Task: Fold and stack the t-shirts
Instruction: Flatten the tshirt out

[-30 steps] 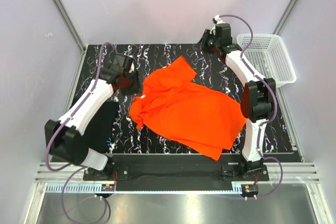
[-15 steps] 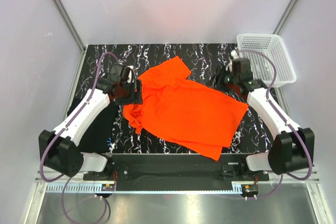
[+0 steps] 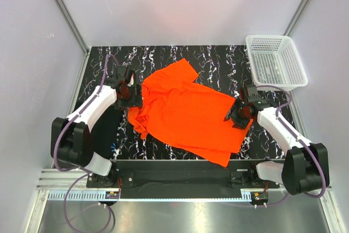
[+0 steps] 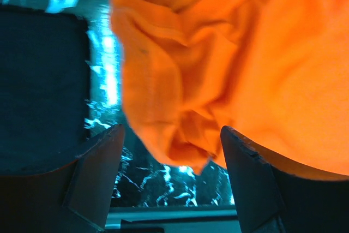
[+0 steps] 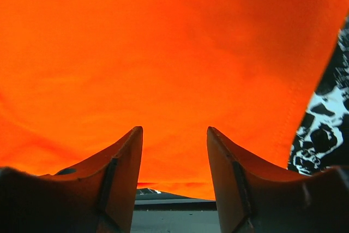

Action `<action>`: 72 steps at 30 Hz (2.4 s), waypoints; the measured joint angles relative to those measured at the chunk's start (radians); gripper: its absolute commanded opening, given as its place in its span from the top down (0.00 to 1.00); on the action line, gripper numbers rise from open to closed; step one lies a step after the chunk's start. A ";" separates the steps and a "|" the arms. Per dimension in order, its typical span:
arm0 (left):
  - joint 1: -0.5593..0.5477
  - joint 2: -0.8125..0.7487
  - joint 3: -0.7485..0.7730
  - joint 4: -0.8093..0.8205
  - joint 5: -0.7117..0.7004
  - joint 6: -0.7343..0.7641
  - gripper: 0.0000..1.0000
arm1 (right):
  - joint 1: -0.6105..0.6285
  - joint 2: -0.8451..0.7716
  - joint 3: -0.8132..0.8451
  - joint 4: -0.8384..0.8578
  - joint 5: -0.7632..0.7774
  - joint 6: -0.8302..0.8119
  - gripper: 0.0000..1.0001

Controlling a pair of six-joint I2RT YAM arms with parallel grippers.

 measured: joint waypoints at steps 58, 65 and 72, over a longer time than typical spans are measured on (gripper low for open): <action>0.058 0.157 0.304 0.011 -0.092 0.023 0.16 | -0.089 0.718 0.887 -0.036 0.285 -0.305 0.61; 0.058 -0.145 0.017 0.017 -0.080 0.004 0.30 | -0.092 0.558 0.728 -0.113 0.237 -0.360 0.63; 0.061 -0.311 -0.247 0.007 -0.024 -0.039 0.37 | -0.118 0.267 0.413 -0.156 0.131 -0.362 0.66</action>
